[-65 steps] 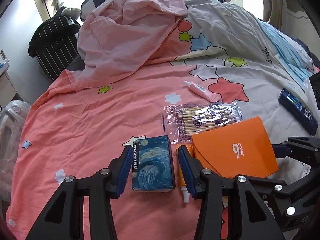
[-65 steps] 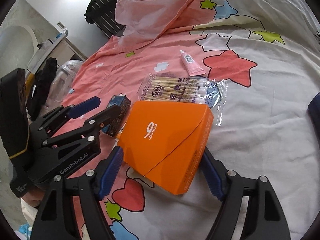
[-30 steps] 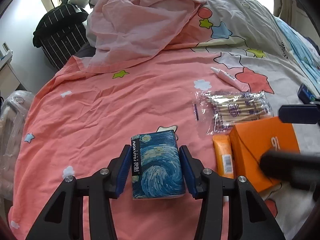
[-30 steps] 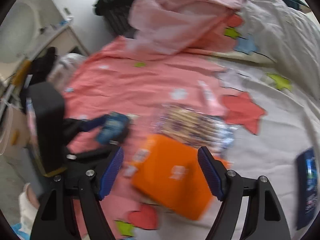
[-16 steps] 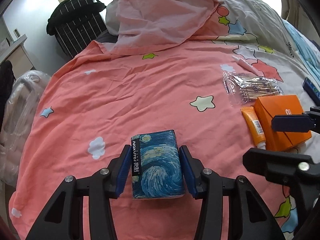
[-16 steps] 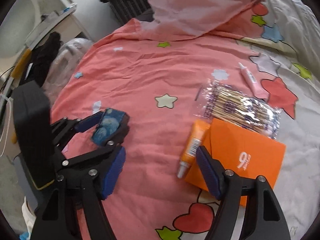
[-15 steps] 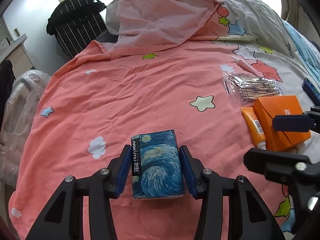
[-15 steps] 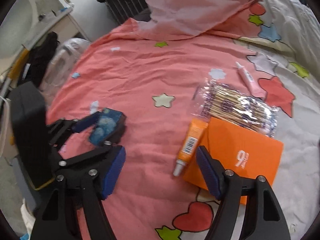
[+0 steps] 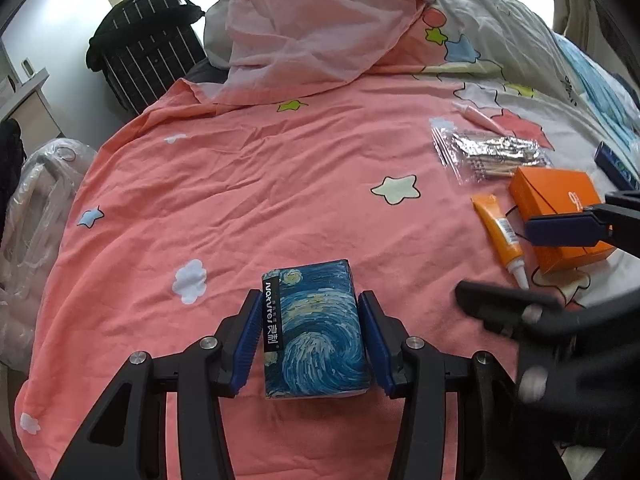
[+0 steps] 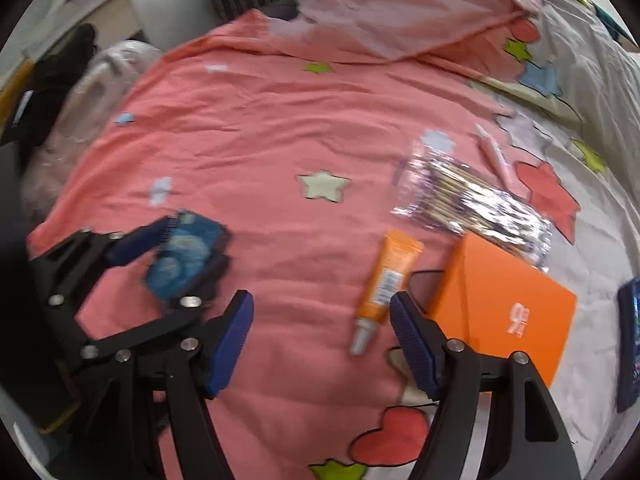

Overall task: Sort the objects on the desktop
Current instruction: 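Grasp the orange cream tube with the right tool, then carry the tissue pack and the orange tube with both tools toward the cardboard box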

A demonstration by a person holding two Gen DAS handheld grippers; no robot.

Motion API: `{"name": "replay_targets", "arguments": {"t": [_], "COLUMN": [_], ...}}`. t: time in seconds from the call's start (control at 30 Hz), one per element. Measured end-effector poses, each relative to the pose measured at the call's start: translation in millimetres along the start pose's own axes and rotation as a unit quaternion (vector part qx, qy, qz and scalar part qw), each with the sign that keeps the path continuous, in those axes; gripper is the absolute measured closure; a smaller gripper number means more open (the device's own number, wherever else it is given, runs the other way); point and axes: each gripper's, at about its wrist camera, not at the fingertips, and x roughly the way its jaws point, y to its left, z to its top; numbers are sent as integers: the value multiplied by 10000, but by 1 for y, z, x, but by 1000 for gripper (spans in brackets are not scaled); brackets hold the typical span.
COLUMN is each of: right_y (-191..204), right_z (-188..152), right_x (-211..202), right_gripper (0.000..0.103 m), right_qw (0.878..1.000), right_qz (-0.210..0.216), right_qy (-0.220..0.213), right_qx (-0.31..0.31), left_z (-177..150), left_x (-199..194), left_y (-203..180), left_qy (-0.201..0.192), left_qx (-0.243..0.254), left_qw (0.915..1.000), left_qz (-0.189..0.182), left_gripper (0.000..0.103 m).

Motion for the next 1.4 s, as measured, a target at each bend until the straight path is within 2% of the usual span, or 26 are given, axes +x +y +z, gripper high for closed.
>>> {"name": "replay_targets", "arguments": {"t": [0.1, 0.2, 0.27, 0.3, 0.33, 0.37, 0.43, 0.57, 0.7, 1.03, 1.13, 1.4], "right_y": [-11, -9, -4, -2, 0, 1, 0, -6, -12, -34, -45, -85], "right_z": [0, 1, 2, 2, 2, 2, 1, -4, -16, -50, -61, -105], "right_x": [1, 9, 15, 16, 17, 15, 12, 5, -20, -93, -111, -165], "right_gripper": [36, 40, 59, 59, 65, 77, 87, 88, 88, 88, 88, 88], "right_qw": [9998, 9997, 9991, 9989, 9987, 9988, 9992, 9998, 9997, 9977, 9967, 9923], "right_qz": [-136, -229, -406, -448, -486, -461, -394, -196, -180, -213, -254, -536], "right_qy": [-10, 26, 90, 81, 62, 62, 69, 50, -112, -538, -629, -864], "right_qx": [153, 71, -35, -76, -118, -125, -99, 38, 104, 343, 441, 710], "left_z": [0, 0, 0, 0, 0, 0, 0, 1, 0, 3, 1, -3], "left_x": [1, 1, 1, 1, 1, 0, -2, -6, -14, -65, -80, -128], "left_y": [0, 0, 0, 0, 0, 0, -1, -2, -3, -37, -59, -117], "left_qy": [14, 13, 18, 18, 18, 14, 6, -11, -43, -382, -467, -772], "left_qx": [-15, -6, 5, 2, -1, 0, 3, 11, -8, 137, 312, 501], "left_qw": [10000, 10000, 10000, 10000, 10000, 10000, 10000, 10000, 10000, 9990, 9982, 9943], "left_qz": [4, 13, 19, 16, 11, 6, -5, -26, -76, -168, -192, -530], "left_gripper": [54, 54, 54, 54, 54, 54, 54, 54, 54, 54, 54, 54]}}
